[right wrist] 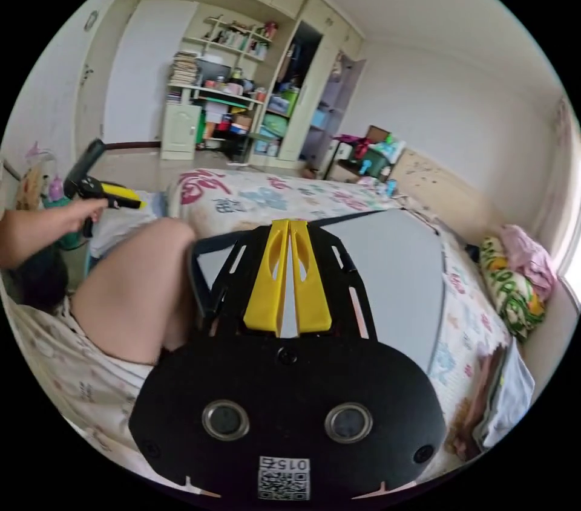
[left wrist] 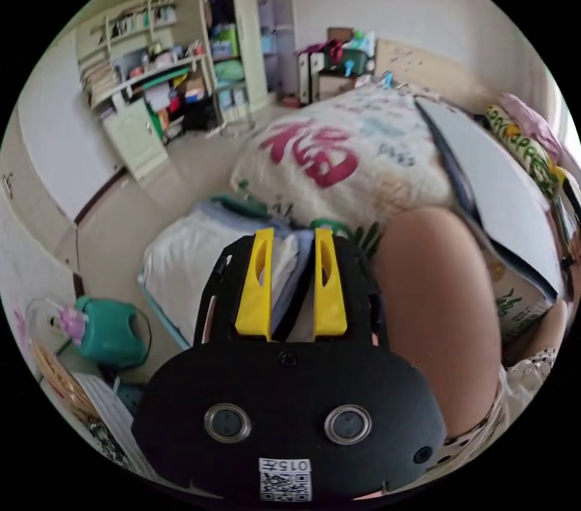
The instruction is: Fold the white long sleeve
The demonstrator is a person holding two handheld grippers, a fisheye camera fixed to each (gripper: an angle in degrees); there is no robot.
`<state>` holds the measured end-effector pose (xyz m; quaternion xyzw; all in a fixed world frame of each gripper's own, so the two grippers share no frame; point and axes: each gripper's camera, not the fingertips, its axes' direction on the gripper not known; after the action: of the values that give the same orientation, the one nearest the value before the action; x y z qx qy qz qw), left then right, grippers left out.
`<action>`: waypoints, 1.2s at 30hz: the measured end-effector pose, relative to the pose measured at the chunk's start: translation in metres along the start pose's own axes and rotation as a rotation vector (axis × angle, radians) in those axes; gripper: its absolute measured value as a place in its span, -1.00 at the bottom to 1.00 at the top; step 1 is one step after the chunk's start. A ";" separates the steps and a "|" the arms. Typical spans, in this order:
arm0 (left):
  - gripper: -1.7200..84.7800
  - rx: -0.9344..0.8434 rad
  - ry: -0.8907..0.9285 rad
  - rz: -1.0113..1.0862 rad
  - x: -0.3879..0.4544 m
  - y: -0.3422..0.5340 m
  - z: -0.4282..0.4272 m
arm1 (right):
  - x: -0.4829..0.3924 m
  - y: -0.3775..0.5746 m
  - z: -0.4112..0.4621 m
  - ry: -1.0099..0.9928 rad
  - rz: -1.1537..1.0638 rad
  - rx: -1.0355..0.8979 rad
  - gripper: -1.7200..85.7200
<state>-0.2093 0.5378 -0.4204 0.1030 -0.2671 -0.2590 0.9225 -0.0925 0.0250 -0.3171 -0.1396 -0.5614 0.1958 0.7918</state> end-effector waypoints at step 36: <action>-0.94 0.386 0.809 -0.470 -0.400 0.109 -0.068 | 0.024 -0.034 0.494 -1.162 0.297 -0.561 -0.65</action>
<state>-0.4150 0.8465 -0.6166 0.4211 0.0994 -0.3449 0.8330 -0.5467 0.0062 -0.1186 -0.2879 -0.9018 0.1929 0.2583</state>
